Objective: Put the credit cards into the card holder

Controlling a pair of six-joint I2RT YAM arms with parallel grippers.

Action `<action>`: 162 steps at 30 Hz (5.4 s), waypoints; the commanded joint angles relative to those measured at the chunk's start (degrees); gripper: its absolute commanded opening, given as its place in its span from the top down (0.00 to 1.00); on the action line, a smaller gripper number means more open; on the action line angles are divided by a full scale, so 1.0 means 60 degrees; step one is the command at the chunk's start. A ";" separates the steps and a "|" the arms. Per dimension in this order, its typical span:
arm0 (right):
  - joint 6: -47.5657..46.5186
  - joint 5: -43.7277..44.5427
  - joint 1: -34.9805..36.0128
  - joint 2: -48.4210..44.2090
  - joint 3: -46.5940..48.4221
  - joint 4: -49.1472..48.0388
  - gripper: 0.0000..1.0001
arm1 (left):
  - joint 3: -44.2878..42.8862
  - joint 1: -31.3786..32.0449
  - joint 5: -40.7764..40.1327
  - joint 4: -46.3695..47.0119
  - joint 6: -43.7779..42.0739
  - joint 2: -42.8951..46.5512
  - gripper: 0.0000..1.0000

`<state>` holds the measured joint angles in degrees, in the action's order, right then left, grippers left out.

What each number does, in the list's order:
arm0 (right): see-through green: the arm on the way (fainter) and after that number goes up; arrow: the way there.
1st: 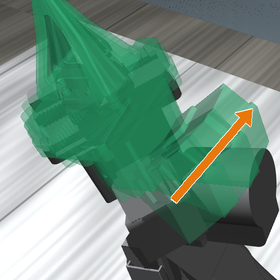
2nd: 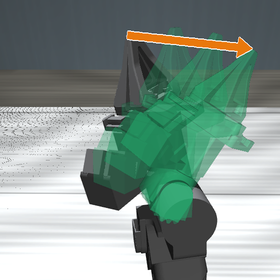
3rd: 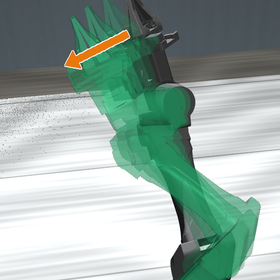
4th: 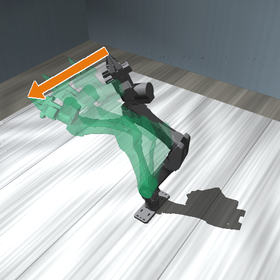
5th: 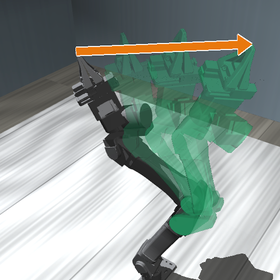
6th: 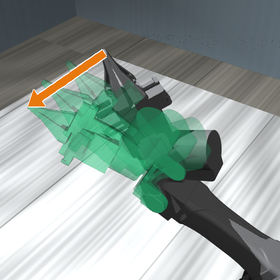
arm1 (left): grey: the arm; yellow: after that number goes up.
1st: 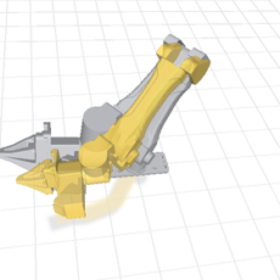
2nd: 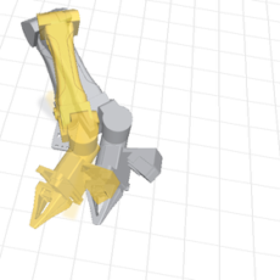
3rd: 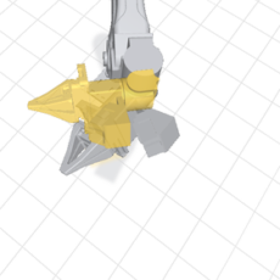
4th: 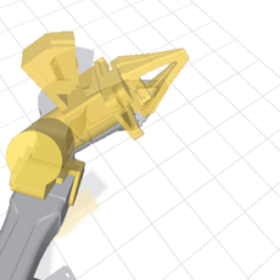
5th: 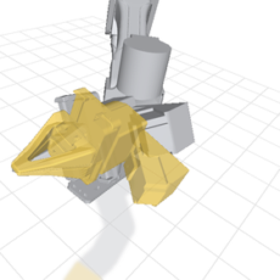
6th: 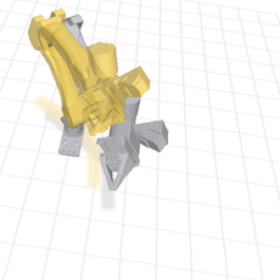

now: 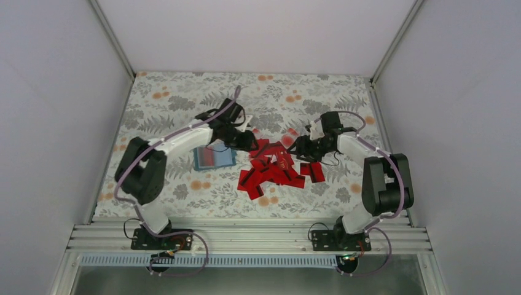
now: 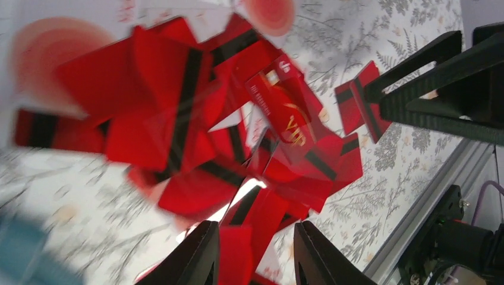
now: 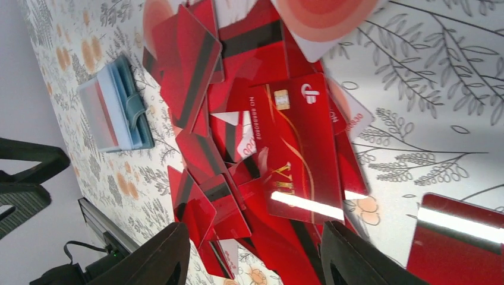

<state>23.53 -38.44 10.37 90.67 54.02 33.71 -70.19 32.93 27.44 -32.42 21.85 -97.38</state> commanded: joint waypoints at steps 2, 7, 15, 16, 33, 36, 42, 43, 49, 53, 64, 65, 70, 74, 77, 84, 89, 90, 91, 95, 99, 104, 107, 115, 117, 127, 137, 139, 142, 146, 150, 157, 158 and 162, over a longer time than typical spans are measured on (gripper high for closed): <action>-0.0506 -0.0750 -0.0510 0.0370 -0.0320 -0.0662 0.43 | -0.1482 0.0681 0.0785 0.0239 0.0015 -0.1671 0.65; -0.0695 -0.1194 -0.0802 0.0839 -0.0357 -0.0860 0.43 | -0.2418 0.0944 0.1083 0.0184 0.0453 -0.3004 0.57; -0.0637 -0.1342 -0.0811 0.1438 -0.0667 -0.1238 0.44 | -0.3620 0.1071 0.1481 -0.0134 0.0512 -0.4329 0.48; -0.0614 -0.1374 -0.0819 0.1479 -0.0701 -0.1303 0.45 | -0.3736 0.1078 0.1497 -0.0175 0.0511 -0.4502 0.47; -0.0593 -0.1164 -0.0818 0.2445 -0.0917 -0.1648 0.64 | -0.4483 0.1097 0.2073 -0.0398 0.0546 -0.5933 0.45; -0.0610 -0.1072 -0.0807 0.2669 -0.0917 -0.1663 0.67 | -0.4532 0.1117 0.2348 -0.0358 0.0579 -0.6057 0.45; -0.0640 -0.1133 -0.0808 0.3163 -0.0846 -0.1761 0.70 | -0.4249 0.1124 0.2909 -0.0010 0.0663 -0.6080 0.45; -0.0626 -0.1158 -0.0812 0.3218 -0.0833 -0.1777 0.71 | -0.4169 0.1112 0.3051 0.0097 0.0696 -0.6059 0.45; -0.0653 -0.1211 -0.0810 0.3444 -0.0773 -0.1768 0.71 | -0.3868 0.1116 0.3662 0.0651 0.0840 -0.5946 0.45; -0.0658 -0.1246 -0.0802 0.3543 -0.0756 -0.1801 0.72 | -0.3787 0.1117 0.3931 0.0915 0.0926 -0.5880 0.46; -0.0598 -0.1402 -0.0678 0.3898 -0.0569 -0.1913 0.73 | -0.3560 0.1093 0.4205 0.1389 0.1069 -0.5679 0.60; -0.0586 -0.1387 -0.0676 0.3912 -0.0553 -0.1913 0.73 | -0.3548 0.1090 0.4189 0.1387 0.1062 -0.5659 0.61; -0.0599 -0.1316 -0.0658 0.3907 -0.0591 -0.1913 0.73 | -0.3483 0.1053 0.3994 0.1345 0.1073 -0.5599 0.66; -0.0640 -0.1272 -0.0654 0.3891 -0.0687 -0.1913 0.73 | -0.3343 0.0992 0.3563 0.1324 0.1275 -0.5576 0.71; -0.0666 -0.1248 -0.0651 0.3910 -0.0762 -0.1913 0.73 | -0.3247 0.0943 0.3414 0.1413 0.1419 -0.5547 0.73; -0.0713 -0.1176 -0.0655 0.3962 -0.0769 -0.1842 0.73 | -0.3265 0.0871 0.3054 0.1332 0.1464 -0.5480 0.73; -0.0734 -0.1168 -0.0655 0.4063 -0.0706 -0.1800 0.73 | -0.3343 0.0834 0.2931 0.1288 0.1485 -0.5478 0.77; -0.0742 -0.1171 -0.0651 0.4074 -0.0699 -0.1778 0.73 | -0.3345 0.0825 0.2905 0.1271 0.1486 -0.5477 0.79; -0.0755 -0.1157 -0.0653 0.4077 -0.0689 -0.1773 0.73 | -0.3345 0.0818 0.2891 0.1269 0.1486 -0.5474 0.80; -0.0797 -0.1161 -0.0658 0.4140 -0.0669 -0.1753 0.73 | -0.3367 0.0802 0.2772 0.1188 0.1453 -0.5444 0.92; -0.0780 -0.1211 -0.0651 0.4110 -0.0625 -0.1752 0.73 | -0.3389 0.0798 0.2777 0.1183 0.1460 -0.5387 0.98; -0.0638 -0.1343 -0.0645 0.3666 -0.0393 -0.1704 0.73 | -0.3593 0.0805 0.2773 0.1035 0.1471 -0.5227 0.98; -0.0474 -0.1516 -0.0655 0.3312 -0.0112 -0.1653 0.71 | -0.3755 0.0798 0.2717 0.0897 0.1471 -0.5067 0.98; -0.0054 -0.1858 -0.0653 0.2265 0.0722 -0.1452 0.68 | -0.3754 0.0657 0.2478 0.0604 0.1415 -0.4254 0.98; 0.0038 -0.1929 -0.0647 0.2030 0.0802 -0.1444 0.67 | -0.3581 0.0576 0.2385 0.0585 0.1398 -0.3953 0.98; 0.0260 -0.2142 -0.0438 0.1376 0.0778 -0.1302 0.67 | -0.2327 -0.0154 0.1548 0.0200 0.0946 -0.1934 0.98; 0.0540 -0.1975 -0.0015 0.1049 0.0692 -0.1435 0.67 | -0.0772 -0.1002 0.0089 0.0373 0.0553 0.1230 0.98; 0.0593 -0.1938 0.0059 0.1056 0.0692 -0.1492 0.67 | -0.0464 -0.1114 -0.0261 0.0342 0.0378 0.1940 0.98; 0.0682 -0.1895 0.0204 0.1075 0.0679 -0.1620 0.68 | -0.0285 -0.1520 -0.0411 -0.0316 -0.0008 0.2686 0.97; 0.0840 -0.1840 0.0393 0.1102 0.0690 -0.1754 0.68 | 0.0454 -0.2373 -0.0119 -0.0898 -0.0407 0.3648 0.98; 0.0890 -0.1786 0.0613 0.1164 0.0811 -0.1677 0.68 | 0.1822 -0.3062 0.0723 -0.0672 -0.0495 0.4585 0.98; 0.0703 -0.1768 0.0879 0.1425 0.0919 -0.1443 0.68 | 0.3544 -0.4124 0.1446 -0.0295 -0.0523 0.5400 0.98; 0.0659 -0.1764 0.0899 0.1473 0.0925 -0.1413 0.68 | 0.3758 -0.4274 0.1483 -0.0206 -0.0510 0.5509 0.98; 0.0563 -0.1761 0.1026 0.1719 0.0970 -0.1402 0.68 | 0.4385 -0.4883 0.1593 0.0019 -0.0806 0.5298 0.98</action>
<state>27.94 -49.43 15.31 99.09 58.28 24.53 -46.17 6.31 34.63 -35.05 19.64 -65.25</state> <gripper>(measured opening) 0.321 0.029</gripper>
